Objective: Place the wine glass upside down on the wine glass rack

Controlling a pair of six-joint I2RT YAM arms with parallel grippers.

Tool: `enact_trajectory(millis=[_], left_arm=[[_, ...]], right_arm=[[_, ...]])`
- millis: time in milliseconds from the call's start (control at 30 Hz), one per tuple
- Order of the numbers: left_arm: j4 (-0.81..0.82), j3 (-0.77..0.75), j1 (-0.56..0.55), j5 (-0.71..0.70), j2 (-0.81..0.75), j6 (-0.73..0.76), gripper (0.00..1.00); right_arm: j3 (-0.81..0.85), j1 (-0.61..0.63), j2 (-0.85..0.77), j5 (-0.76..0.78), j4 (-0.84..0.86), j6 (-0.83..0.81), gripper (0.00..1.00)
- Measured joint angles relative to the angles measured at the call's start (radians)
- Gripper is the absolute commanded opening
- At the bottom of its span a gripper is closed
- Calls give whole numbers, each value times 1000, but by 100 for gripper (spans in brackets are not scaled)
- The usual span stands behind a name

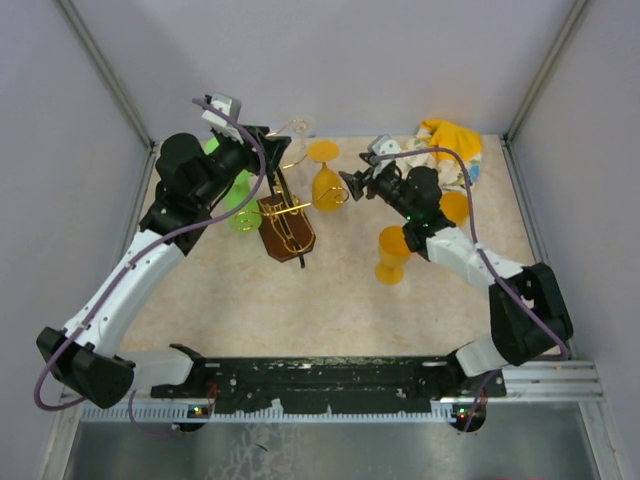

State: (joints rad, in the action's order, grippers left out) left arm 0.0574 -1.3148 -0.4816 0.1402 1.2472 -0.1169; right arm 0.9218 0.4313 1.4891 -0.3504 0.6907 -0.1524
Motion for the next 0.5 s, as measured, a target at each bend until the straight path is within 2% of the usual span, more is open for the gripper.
enact_trajectory(millis=[233,400,500], left_arm=[[-7,0,0,7,0,-14,63],[-7,0,0,20,0,-24,63],[-12,0,0,29,0,-26,63]], right_arm=[[11,-13,-120,254,-306,-21,66],[125,-37,-142,480,-628,27,65],[197,-78,-144,555,-798,95,64]])
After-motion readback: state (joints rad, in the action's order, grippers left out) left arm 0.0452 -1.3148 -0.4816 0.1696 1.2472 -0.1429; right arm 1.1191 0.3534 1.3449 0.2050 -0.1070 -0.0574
